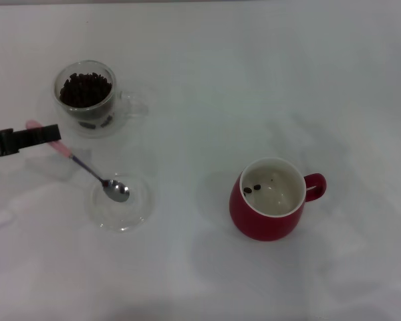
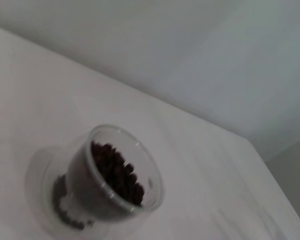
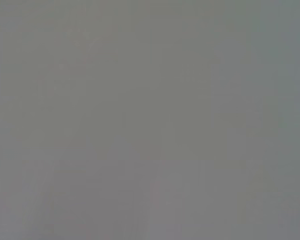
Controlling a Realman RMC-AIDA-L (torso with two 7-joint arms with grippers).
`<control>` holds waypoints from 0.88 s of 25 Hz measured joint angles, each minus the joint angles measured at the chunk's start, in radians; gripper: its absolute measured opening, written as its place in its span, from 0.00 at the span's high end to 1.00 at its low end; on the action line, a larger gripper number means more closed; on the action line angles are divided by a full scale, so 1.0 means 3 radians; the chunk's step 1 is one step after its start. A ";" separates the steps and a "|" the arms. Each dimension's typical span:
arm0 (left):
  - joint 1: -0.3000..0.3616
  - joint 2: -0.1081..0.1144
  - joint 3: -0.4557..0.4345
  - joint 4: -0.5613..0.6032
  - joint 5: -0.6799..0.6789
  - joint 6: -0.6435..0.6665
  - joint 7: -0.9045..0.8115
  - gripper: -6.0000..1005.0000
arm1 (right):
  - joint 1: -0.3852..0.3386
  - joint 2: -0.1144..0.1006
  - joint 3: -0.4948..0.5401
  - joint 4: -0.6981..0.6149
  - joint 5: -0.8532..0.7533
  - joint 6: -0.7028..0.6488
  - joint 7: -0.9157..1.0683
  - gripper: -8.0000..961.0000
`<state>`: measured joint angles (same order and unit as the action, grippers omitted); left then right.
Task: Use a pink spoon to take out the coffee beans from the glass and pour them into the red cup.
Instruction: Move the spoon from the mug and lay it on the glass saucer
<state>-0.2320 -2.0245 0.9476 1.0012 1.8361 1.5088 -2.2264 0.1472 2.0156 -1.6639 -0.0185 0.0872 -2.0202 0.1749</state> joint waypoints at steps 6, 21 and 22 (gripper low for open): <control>0.0004 0.0014 -0.0039 -0.0212 0.0003 -0.0009 0.0041 0.87 | 0.0006 0.0000 0.0004 -0.0012 0.0001 0.0002 0.0000 0.44; -0.0198 -0.0004 -0.0102 -0.0894 0.0041 -0.0195 0.0305 0.87 | 0.0009 0.0000 0.0004 -0.0002 -0.0001 0.0013 0.0000 0.44; -0.0207 -0.0004 -0.0102 -0.0932 0.0032 -0.0204 0.0316 0.87 | 0.0009 0.0000 0.0004 -0.0001 -0.0002 0.0015 0.0000 0.44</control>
<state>-0.2941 -2.0257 0.9170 0.7216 1.8455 1.4476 -2.1315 0.1499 2.0157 -1.6628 -0.0188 0.0865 -2.0156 0.1749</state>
